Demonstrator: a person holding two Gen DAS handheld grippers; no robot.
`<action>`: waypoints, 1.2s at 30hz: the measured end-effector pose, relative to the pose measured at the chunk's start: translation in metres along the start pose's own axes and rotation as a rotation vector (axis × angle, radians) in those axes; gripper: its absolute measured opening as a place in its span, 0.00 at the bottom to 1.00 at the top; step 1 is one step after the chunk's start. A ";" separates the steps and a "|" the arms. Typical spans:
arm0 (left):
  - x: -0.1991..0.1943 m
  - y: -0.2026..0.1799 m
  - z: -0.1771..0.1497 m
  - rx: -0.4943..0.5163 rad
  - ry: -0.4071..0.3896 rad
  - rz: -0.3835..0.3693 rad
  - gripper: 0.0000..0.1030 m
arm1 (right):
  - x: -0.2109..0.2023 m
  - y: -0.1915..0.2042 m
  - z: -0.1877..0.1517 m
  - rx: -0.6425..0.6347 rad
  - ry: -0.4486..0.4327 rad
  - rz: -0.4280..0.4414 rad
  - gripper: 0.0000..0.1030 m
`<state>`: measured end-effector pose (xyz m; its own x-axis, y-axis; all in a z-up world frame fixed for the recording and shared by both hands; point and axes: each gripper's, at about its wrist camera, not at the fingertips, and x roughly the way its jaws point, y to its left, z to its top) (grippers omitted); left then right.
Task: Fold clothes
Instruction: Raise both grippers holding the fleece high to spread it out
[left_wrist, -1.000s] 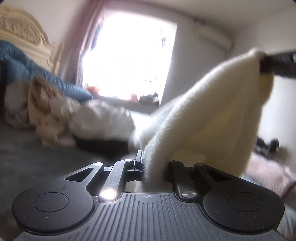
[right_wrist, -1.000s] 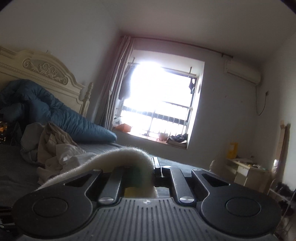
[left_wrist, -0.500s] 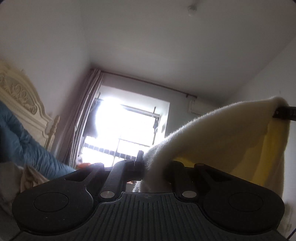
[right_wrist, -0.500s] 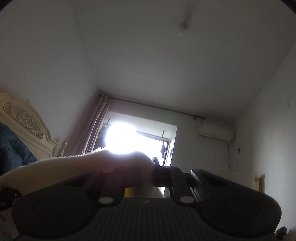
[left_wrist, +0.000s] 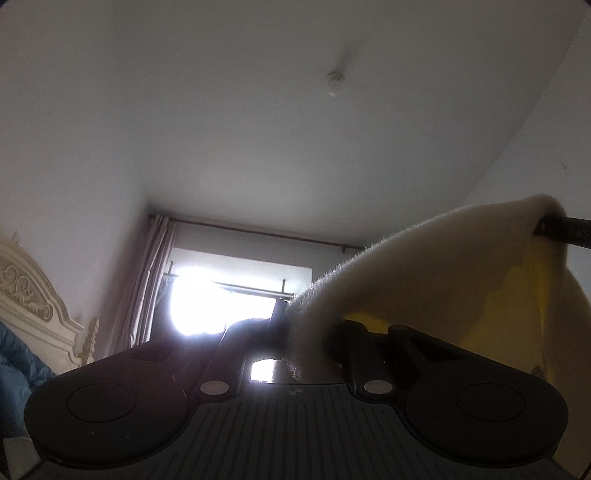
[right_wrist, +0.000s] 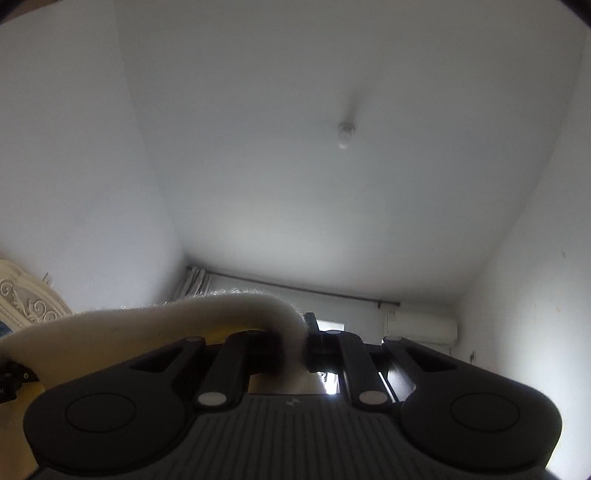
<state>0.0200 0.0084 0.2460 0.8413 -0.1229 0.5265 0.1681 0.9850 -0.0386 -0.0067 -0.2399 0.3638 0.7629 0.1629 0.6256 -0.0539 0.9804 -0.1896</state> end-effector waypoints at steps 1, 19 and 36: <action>0.000 0.000 0.004 -0.003 0.002 -0.002 0.10 | -0.001 -0.001 0.004 -0.002 -0.001 0.003 0.11; 0.102 0.018 -0.178 0.043 0.361 0.078 0.10 | 0.094 -0.007 -0.191 -0.047 0.370 0.000 0.11; 0.205 0.059 -0.477 0.139 1.215 0.049 0.33 | 0.142 0.036 -0.651 0.116 1.338 0.024 0.32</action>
<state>0.4471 -0.0158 -0.0534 0.7901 -0.0453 -0.6113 0.1294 0.9871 0.0941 0.5194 -0.2535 -0.0470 0.7967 0.0128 -0.6043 -0.0792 0.9934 -0.0833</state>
